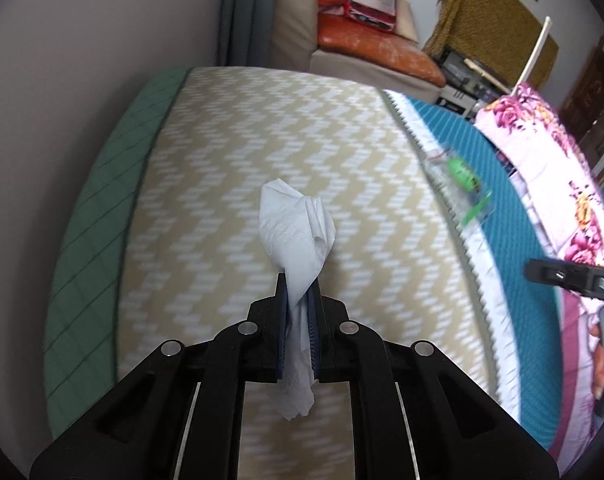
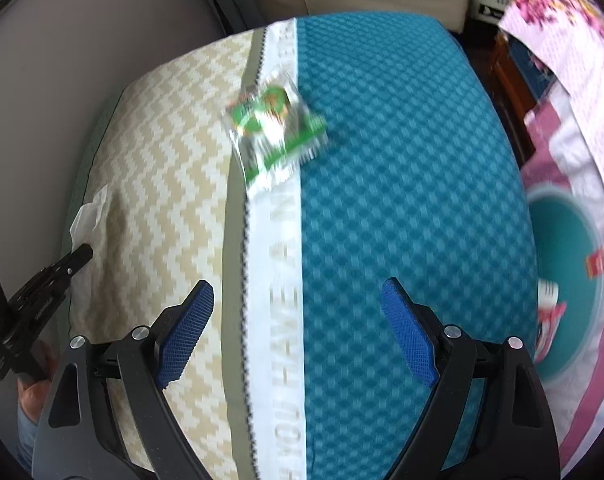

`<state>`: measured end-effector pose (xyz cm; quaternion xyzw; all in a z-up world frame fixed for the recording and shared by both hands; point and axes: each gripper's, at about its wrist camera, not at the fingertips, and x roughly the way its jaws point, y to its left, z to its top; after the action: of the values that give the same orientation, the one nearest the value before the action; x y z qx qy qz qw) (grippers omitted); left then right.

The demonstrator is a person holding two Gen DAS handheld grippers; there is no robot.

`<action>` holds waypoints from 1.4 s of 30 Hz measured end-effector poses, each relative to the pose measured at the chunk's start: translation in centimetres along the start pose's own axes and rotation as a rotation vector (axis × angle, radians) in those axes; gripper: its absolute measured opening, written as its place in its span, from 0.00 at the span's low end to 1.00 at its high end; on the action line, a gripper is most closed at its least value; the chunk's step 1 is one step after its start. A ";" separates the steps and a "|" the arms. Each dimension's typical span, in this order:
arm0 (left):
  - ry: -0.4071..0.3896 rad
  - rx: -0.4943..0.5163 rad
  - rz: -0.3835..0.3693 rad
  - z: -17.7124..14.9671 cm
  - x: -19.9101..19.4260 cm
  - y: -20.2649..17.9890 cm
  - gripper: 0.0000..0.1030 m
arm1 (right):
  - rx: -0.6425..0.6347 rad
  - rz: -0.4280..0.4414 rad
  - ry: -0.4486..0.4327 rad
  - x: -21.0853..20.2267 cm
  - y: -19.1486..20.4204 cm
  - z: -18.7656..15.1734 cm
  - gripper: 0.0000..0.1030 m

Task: Collect trash
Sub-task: 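Grasp the white tissue with left tool, then grasp the green clear-wrapped cake with right tool while left tool holds the tissue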

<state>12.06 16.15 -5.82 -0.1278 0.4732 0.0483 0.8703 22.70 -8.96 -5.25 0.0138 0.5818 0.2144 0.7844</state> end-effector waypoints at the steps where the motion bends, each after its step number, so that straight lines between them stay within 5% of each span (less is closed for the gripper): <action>1: -0.002 0.003 -0.009 0.4 0.2 -0.5 0.10 | -0.022 -0.004 -0.009 0.4 0.2 1.3 0.80; 11: 0.014 -0.003 -0.066 2.8 2.7 -1.5 0.10 | -0.080 -0.001 -0.008 4.1 1.2 9.2 0.80; 22: 0.041 -0.055 -0.078 4.0 4.6 0.0 0.10 | -0.171 -0.007 0.058 9.3 2.3 13.2 0.80; 25: 0.050 -0.063 -0.078 4.1 4.9 0.1 0.10 | -0.183 -0.015 0.026 9.5 2.6 13.1 0.78; 27: 0.052 -0.065 -0.081 4.1 4.9 0.0 0.10 | -0.171 -0.003 0.020 9.2 2.7 13.1 0.63; 30: 0.055 -0.058 -0.085 4.0 4.9 -0.7 0.10 | -0.141 0.015 0.027 8.6 2.2 12.1 0.58; 42: 0.056 0.014 -0.099 2.7 3.2 -5.2 0.10 | -0.073 0.080 -0.051 2.9 -0.6 7.0 0.58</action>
<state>17.10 11.77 -6.14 -0.1461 0.4907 -0.0017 0.8590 29.97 -6.88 -5.81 0.0140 0.5525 0.2663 0.7897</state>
